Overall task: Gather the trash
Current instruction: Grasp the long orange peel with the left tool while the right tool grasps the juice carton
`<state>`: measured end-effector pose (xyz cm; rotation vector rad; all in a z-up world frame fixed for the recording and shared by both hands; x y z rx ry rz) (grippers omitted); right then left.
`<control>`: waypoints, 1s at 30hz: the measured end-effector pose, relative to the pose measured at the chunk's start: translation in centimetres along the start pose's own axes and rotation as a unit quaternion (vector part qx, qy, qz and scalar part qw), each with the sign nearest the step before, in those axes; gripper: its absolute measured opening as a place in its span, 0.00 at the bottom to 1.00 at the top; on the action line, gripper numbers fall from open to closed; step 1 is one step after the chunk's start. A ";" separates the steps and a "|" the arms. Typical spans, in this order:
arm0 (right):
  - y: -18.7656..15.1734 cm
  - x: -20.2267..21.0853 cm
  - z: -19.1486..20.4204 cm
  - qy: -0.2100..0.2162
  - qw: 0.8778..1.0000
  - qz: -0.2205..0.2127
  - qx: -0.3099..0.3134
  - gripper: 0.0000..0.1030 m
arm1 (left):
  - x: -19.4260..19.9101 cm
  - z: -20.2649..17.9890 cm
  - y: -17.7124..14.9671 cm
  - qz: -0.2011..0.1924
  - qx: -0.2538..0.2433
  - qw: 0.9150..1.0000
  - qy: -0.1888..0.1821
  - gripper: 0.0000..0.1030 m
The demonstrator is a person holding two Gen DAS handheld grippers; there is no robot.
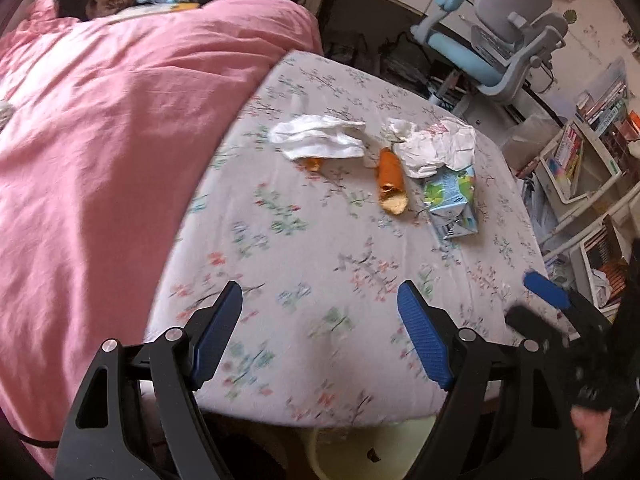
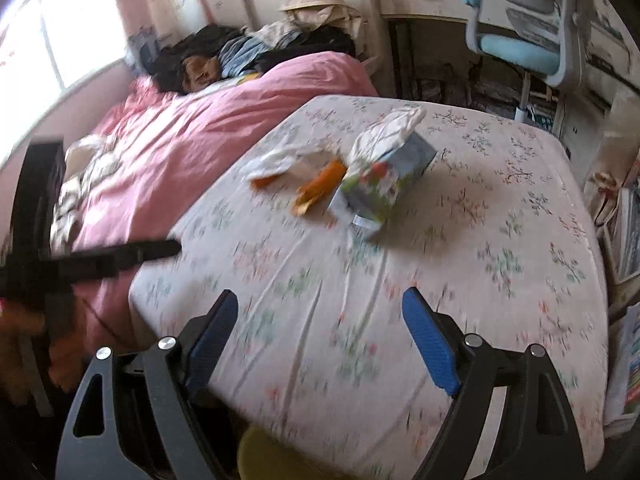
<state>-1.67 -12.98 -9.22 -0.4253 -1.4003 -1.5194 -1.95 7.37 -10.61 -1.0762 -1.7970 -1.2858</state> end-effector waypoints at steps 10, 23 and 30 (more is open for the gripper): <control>4.3 -2.4 -2.4 0.016 0.998 -0.015 -0.060 0.78 | -5.7 -4.6 5.4 0.009 -0.023 1.000 -0.008 0.71; 5.6 -7.0 -7.0 0.075 0.984 0.047 -0.154 0.40 | -10.8 -7.2 8.8 0.008 -0.072 0.997 0.038 0.60; 5.7 -4.3 -6.6 0.019 0.995 0.033 -0.088 0.32 | -10.2 -8.4 8.3 0.021 -0.082 0.996 -0.009 0.20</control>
Point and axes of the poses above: each gripper's, at about its wrist camera, not at the fingertips, and x roughly against the way its jaws point, z to its left, y to its top, the point moved 5 cm from there along -x, roughly the way its jaws point, and after that the axes turned 6 degrees about z, right-handed, at the moved point
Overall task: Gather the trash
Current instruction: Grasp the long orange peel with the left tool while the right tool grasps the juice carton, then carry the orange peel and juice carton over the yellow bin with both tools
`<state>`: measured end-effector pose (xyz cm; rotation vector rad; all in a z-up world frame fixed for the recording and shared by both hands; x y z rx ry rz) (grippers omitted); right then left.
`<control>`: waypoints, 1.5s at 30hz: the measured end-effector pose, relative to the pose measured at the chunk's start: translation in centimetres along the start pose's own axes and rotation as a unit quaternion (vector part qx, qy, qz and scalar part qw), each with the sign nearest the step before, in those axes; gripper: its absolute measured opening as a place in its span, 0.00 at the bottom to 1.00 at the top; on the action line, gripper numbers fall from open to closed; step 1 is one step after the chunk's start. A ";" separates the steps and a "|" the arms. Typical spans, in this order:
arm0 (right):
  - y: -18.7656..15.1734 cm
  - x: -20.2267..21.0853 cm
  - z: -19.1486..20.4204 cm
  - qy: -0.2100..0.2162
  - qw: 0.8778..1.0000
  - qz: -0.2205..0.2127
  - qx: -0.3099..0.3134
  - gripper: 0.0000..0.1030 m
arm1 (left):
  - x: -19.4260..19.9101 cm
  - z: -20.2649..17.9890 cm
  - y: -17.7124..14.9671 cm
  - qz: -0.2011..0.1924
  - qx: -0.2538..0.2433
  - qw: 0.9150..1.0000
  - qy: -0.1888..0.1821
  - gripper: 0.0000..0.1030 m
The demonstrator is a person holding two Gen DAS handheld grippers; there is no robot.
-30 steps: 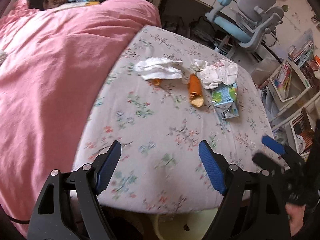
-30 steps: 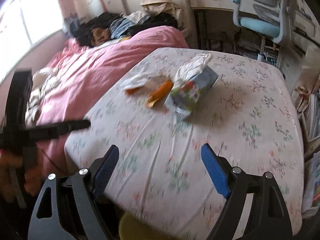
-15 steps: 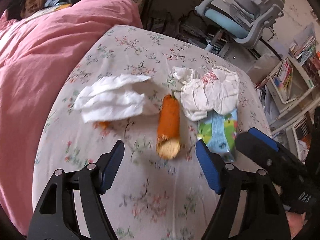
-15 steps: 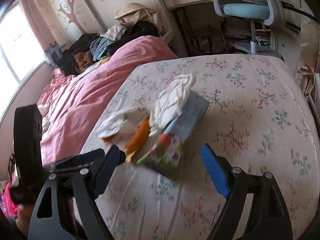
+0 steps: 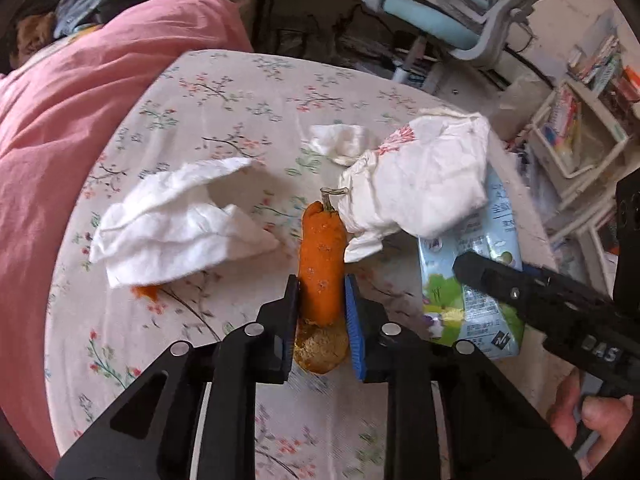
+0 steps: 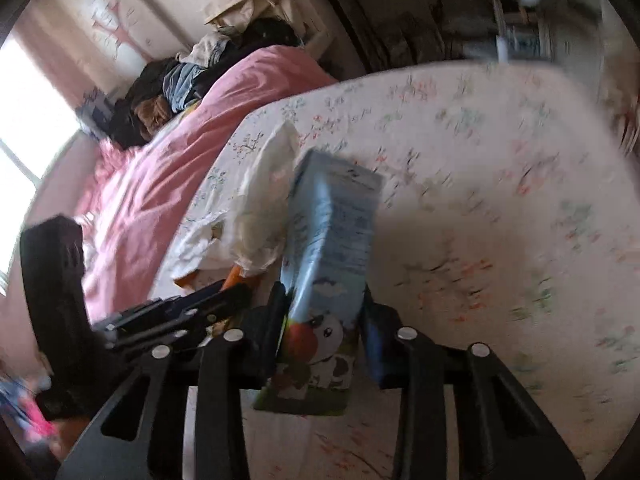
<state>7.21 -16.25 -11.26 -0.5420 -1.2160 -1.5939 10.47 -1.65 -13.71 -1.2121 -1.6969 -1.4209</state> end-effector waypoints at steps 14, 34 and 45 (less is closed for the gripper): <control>-4.9 5.2 -2.3 -0.061 0.998 -0.014 0.005 0.31 | 4.8 0.7 -7.0 0.007 0.017 1.000 -0.023 0.20; -11.4 7.7 -3.6 0.089 0.989 -0.034 -0.116 0.33 | 8.8 -1.5 -10.9 -0.051 -0.016 0.998 -0.020 0.20; -13.5 8.8 -1.0 0.096 0.992 -0.039 -0.069 0.33 | 10.5 -1.8 -12.4 -0.070 -0.027 0.997 0.005 0.20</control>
Point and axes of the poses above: each gripper's, at about its wrist camera, not at the fingertips, and x roughly against the way its jaws point, z to its left, y to its top, the point moved 5 cm from there along -x, roughly the way its jaws point, and after that the axes turned 6 degrees about z, right-handed, at the moved point
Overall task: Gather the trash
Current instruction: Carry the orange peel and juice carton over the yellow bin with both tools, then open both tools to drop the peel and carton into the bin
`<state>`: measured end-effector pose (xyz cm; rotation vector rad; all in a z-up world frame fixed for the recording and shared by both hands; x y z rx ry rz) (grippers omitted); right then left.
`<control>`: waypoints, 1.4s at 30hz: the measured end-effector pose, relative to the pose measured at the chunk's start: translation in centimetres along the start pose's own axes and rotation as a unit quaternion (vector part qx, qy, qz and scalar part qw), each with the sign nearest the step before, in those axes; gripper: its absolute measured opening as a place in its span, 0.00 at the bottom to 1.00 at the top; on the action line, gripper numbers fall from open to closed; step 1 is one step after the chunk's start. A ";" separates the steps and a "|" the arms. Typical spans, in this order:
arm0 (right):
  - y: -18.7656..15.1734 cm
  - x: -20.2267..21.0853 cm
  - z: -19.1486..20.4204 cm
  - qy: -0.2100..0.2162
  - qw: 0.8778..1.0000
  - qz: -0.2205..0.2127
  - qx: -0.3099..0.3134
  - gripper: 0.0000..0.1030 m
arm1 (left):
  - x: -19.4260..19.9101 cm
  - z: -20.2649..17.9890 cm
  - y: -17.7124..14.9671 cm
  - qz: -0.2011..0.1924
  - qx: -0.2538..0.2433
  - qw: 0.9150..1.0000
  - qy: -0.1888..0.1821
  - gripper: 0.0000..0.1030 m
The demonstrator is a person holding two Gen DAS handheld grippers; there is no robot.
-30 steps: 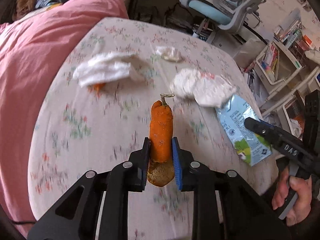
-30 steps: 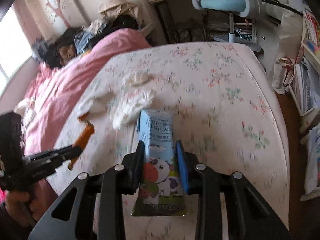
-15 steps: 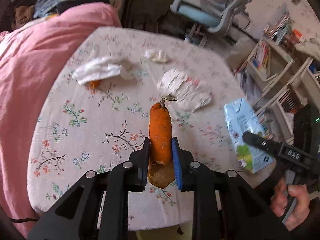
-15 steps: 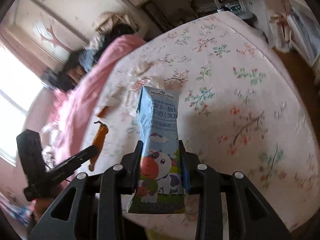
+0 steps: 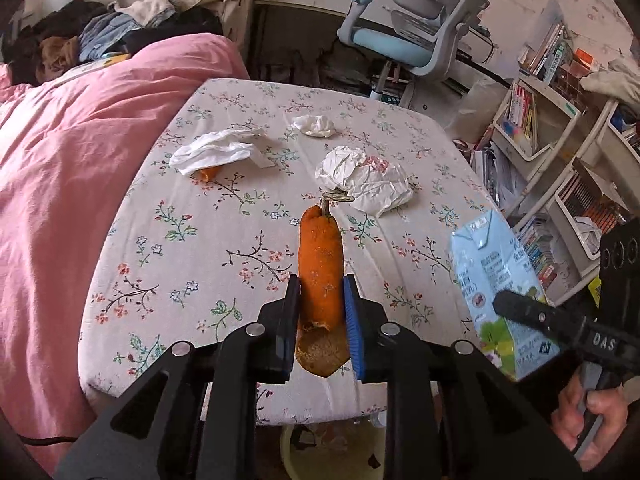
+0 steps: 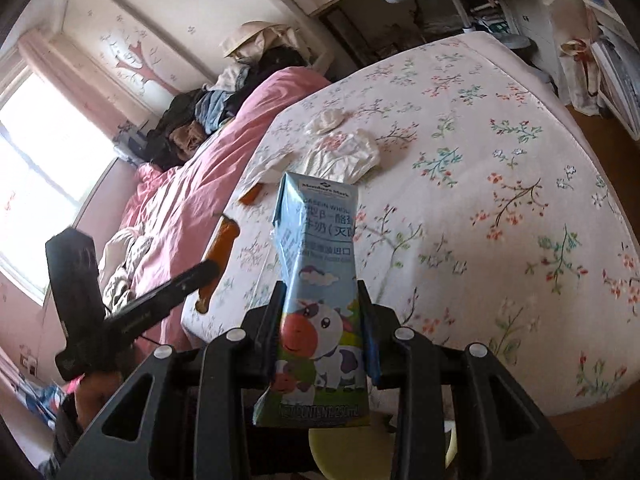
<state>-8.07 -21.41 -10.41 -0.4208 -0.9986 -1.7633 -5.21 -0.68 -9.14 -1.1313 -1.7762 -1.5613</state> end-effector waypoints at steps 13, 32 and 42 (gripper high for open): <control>-4.4 -0.8 2.1 -0.003 0.998 0.041 0.045 0.33 | 1.5 -0.7 -2.3 -0.001 -0.017 1.000 0.006 0.20; -6.7 -0.4 1.3 -0.051 0.998 0.034 0.033 0.54 | 1.7 -3.4 -10.1 0.051 -0.039 0.998 0.025 0.60; -6.8 -0.7 1.4 -0.055 0.997 0.036 0.041 0.55 | 3.3 -0.2 -8.0 0.003 0.038 0.999 0.039 0.68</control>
Point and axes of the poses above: each gripper's, at about its wrist camera, not at the fingertips, and x roughly against the way its jaws point, z to its left, y to its top, the point moved 5 cm from there along -x, roughly the way its jaws point, and after that the axes turned 6 degrees about z, right-handed, at the moved point
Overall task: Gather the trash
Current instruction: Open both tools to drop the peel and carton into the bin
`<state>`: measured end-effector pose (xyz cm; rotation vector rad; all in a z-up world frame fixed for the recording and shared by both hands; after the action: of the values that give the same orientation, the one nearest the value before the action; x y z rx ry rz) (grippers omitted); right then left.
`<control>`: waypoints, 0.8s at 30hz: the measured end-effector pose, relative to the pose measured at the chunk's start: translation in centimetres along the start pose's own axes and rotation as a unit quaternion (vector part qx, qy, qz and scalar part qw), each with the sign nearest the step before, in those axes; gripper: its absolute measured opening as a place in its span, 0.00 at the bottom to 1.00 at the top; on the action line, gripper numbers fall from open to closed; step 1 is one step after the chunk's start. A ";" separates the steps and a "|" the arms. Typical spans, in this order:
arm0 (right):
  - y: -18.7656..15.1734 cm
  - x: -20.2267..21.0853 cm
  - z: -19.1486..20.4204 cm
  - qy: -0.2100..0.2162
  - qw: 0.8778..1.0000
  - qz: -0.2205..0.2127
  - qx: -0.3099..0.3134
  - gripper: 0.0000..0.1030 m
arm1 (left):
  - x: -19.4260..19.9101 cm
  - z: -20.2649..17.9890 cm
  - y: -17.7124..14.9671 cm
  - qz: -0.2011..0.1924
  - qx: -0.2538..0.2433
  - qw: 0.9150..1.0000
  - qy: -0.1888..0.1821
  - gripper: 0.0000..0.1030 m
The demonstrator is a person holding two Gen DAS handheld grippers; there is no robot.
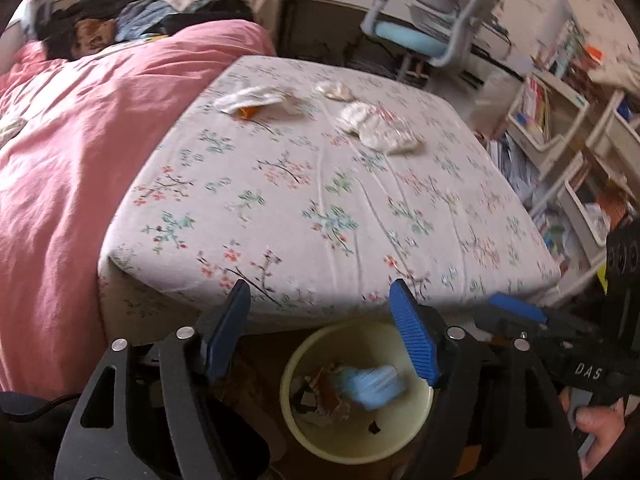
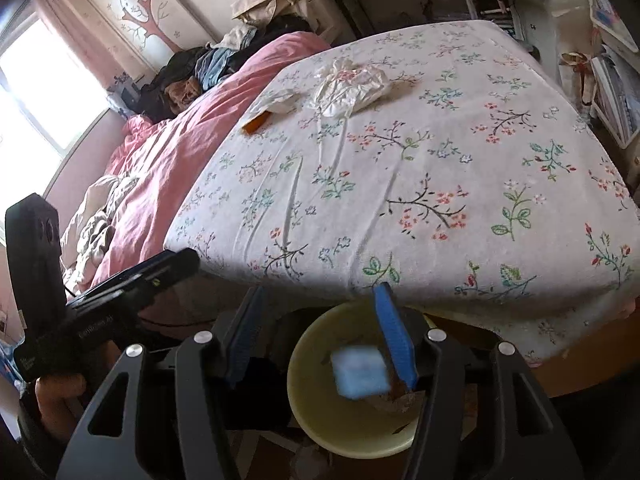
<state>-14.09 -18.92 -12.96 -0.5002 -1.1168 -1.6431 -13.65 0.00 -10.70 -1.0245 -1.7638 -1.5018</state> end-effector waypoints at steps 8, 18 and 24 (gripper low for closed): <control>-0.2 -0.3 0.0 -0.005 1.000 0.002 0.001 0.58 | -0.2 0.7 0.3 -0.004 0.022 1.000 0.004 0.72; -0.4 -0.8 0.2 -0.010 1.000 0.010 0.002 0.59 | -0.7 0.7 0.2 0.002 0.024 1.000 0.003 0.77; -0.3 -0.9 0.3 -0.013 1.000 0.006 0.002 0.60 | -0.8 0.8 0.3 0.000 0.027 1.000 0.004 0.78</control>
<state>-14.09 -18.15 -13.63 -0.5272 -1.1341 -1.6271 -13.00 0.67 -11.35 -0.9901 -1.7882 -1.4481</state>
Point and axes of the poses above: each gripper's, at about its wrist camera, not at the fingertips, and x roughly against the way its jaws point, z to its left, y to its top, the point moved 5 cm from there along -x, roughly the way its jaws point, and after that the axes turned 6 degrees about z, right-handed, at the moved point
